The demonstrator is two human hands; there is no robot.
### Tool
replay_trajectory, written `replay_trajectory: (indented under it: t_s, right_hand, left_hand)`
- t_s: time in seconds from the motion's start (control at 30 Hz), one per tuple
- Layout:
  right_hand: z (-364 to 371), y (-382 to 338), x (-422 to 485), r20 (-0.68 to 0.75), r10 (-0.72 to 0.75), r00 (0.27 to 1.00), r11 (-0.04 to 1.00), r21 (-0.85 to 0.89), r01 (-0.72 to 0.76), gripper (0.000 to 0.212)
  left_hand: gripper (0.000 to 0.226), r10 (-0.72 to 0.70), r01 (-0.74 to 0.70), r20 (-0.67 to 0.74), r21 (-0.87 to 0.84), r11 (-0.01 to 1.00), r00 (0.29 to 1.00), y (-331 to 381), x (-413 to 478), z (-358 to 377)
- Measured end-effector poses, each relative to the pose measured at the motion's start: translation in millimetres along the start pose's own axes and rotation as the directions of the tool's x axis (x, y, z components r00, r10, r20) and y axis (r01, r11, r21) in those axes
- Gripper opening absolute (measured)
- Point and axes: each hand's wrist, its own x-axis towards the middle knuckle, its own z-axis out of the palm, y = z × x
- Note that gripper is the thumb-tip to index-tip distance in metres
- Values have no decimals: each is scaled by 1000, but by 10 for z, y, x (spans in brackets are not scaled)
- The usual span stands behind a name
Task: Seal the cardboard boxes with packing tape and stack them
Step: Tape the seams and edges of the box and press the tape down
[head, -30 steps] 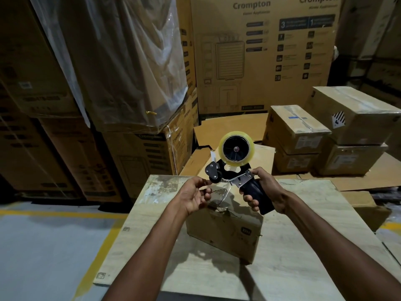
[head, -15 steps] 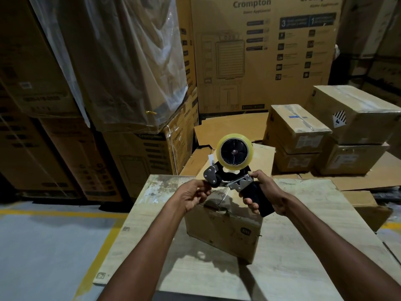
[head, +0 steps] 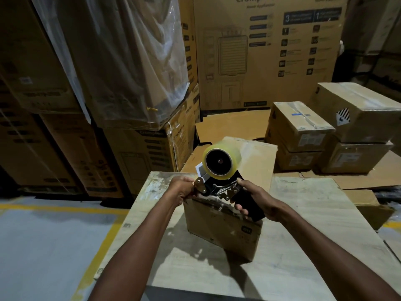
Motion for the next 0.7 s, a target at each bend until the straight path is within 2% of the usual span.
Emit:
replay_trajectory:
  t_s: [0.1, 0.23, 0.33, 0.57, 0.7]
  right_hand:
    - [32, 10, 3, -25, -20, 999, 999, -47, 19, 73]
    - [49, 39, 17, -28, -16, 999, 996, -93, 14, 71]
    - [128, 80, 90, -40, -35, 999, 992, -122, 30, 78]
    - [213, 92, 145, -109, 8, 994, 986, -164, -26, 62]
    - [216, 80, 165, -116, 5, 993, 986, -165, -24, 55]
  left_hand:
    - [37, 16, -18, -87, -24, 1000, 996, -24, 74, -253]
    - [46, 45, -44, -109, 18, 999, 993, -156, 203, -494]
    - [41, 61, -57, -130, 35, 998, 990, -301, 277, -474]
    - [33, 214, -191, -158, 149, 970, 964, -509, 388, -420]
    - [33, 245, -216, -153, 183, 959, 957, -542, 450, -391]
